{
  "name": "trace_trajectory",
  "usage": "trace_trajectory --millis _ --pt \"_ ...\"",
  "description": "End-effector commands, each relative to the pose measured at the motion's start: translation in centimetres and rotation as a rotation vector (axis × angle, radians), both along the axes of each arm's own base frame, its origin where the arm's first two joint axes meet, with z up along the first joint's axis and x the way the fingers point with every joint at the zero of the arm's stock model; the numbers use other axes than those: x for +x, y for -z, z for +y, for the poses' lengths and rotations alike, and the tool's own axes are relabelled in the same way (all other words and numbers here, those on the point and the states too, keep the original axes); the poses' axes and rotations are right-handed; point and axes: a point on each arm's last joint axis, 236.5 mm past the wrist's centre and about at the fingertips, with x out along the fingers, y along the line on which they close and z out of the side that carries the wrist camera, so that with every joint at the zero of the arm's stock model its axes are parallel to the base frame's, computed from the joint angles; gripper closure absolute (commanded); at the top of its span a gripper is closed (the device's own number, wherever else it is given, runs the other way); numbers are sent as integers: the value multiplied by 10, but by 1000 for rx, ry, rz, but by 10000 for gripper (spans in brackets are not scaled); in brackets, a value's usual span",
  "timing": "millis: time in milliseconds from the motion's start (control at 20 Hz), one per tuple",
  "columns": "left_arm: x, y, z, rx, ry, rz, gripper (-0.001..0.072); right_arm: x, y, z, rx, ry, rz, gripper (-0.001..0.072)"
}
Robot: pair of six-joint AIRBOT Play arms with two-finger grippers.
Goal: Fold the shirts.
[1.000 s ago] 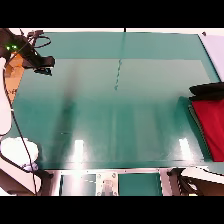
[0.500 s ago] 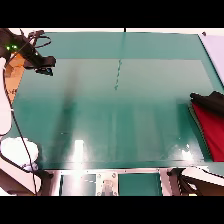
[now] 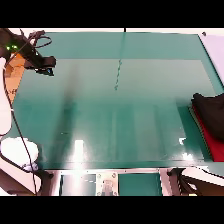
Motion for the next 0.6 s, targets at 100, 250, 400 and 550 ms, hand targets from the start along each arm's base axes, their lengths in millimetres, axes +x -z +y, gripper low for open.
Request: trace_trajectory --millis 100,250,400,550 --pt "0 -1 0 -1 2 -2 685 -26 13 9 35 10 110 29" --pt "0 -1 0 -1 2 -3 685 -16 -17 8 28 121 98 43" --pt "-4 -6 0 0 5 -1 685 44 -56 -2 -71 29 -73 488" --pt "-10 -37 -1 -5 -8 -69 685 114 -84 15 -147 -147 -223 694"
